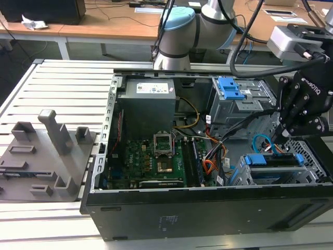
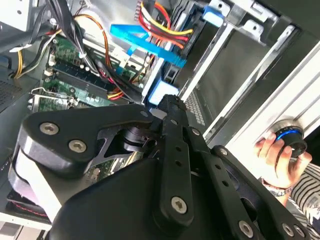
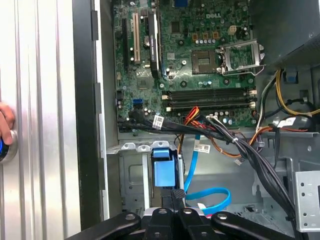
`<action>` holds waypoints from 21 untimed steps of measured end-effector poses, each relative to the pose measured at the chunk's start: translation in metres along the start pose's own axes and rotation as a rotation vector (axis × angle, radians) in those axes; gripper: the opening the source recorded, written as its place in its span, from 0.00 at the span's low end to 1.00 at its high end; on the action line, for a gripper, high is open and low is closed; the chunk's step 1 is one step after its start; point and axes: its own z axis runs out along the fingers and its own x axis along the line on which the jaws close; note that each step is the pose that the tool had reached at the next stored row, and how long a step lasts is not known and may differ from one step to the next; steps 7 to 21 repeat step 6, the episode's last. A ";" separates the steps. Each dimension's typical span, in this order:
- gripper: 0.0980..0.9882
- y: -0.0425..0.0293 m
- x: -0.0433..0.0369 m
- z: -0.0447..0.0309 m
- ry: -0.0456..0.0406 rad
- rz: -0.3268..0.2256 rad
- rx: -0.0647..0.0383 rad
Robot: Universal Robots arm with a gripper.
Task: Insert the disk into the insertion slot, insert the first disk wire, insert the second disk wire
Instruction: 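Insert the second disk wire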
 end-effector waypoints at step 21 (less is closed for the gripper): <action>0.01 0.0006 0.0000 0.0001 -0.0001 0.000 0.000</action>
